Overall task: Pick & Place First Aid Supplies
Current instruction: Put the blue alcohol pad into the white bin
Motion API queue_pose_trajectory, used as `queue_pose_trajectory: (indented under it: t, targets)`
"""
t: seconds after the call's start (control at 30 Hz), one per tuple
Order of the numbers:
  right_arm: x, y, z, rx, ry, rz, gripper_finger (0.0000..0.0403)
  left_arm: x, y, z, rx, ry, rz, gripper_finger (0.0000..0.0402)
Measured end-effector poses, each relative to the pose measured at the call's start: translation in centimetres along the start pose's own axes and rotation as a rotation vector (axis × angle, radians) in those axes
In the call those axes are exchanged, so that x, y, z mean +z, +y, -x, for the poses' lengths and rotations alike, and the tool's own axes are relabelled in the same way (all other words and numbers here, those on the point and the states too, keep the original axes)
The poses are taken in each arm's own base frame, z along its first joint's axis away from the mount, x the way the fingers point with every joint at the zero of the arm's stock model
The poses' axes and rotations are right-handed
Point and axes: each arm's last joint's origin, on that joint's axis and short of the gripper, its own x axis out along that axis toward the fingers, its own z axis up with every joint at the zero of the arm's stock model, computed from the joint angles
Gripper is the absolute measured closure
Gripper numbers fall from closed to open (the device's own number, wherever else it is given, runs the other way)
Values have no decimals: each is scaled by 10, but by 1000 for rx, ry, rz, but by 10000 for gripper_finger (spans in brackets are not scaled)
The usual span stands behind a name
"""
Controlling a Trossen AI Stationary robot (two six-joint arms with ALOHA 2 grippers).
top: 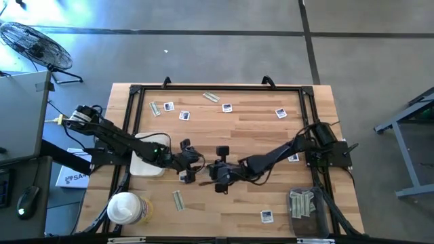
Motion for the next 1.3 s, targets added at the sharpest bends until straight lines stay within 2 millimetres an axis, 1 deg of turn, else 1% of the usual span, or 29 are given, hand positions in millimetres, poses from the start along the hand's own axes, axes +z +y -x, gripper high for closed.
queue_pose_trajectory:
  t: [0.1,0.2,0.4,0.6,0.67,0.77,0.97,1.0,1.13,1.2,1.3]
  targets:
    - [0,2,2,-47,-1,18,402,3,-3,0,-72,-18,-4,179]
    - [0,1,2,-54,1,20,401,4,-5,0,-112,-13,-9,179]
    - [2,1,2,-58,-18,22,402,3,-4,0,-101,-11,-4,179]
    - [9,2,3,-61,-78,19,402,1,-2,-10,-96,-10,8,184]
    - [8,2,3,-61,-76,20,401,-2,-1,-13,-105,17,7,199]
    - [7,2,2,-59,-60,25,402,-1,3,-17,-126,22,19,244]
    - [6,2,2,-73,-50,27,398,-1,9,-20,-125,42,30,380]
    - [6,1,2,-93,-48,26,396,-1,10,-20,-122,45,32,390]
    - [7,2,7,-272,-47,22,387,-5,11,-19,-87,78,17,384]
    - [8,4,11,-349,-56,14,380,-6,12,-19,-69,80,14,393]
    - [11,5,16,-326,-68,13,366,-5,12,-19,-54,74,14,398]
